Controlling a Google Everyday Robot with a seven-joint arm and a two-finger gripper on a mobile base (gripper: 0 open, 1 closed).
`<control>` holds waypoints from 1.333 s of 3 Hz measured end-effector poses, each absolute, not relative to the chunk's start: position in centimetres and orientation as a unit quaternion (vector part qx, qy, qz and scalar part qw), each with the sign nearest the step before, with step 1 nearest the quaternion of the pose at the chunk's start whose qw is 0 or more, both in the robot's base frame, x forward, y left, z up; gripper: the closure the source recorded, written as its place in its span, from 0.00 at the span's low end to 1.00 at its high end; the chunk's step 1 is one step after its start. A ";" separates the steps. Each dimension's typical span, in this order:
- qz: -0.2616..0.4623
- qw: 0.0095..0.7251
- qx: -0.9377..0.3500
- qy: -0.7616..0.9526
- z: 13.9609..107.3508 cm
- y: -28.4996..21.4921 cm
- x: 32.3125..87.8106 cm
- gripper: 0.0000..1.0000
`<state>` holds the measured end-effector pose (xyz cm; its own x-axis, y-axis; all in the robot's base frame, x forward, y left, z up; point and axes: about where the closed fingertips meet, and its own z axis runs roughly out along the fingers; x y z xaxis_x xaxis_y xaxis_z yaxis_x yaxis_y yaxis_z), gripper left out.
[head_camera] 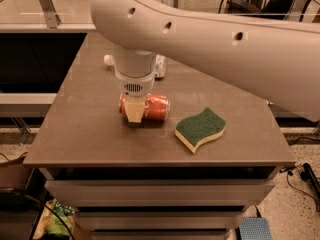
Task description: Knock coke can over
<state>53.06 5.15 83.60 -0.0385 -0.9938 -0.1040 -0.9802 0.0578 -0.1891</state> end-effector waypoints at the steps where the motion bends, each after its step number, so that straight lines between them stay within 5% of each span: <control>1: -0.033 0.103 -0.686 0.720 83.6 5.2 53.0 0.59; 3: -0.034 0.102 -0.687 0.719 83.5 5.1 52.9 0.12; 4: -0.034 0.102 -0.687 0.719 83.4 5.1 52.9 0.00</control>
Offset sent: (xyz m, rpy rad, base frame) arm -0.0003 0.0001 -0.0004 -0.0010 0.0002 0.0008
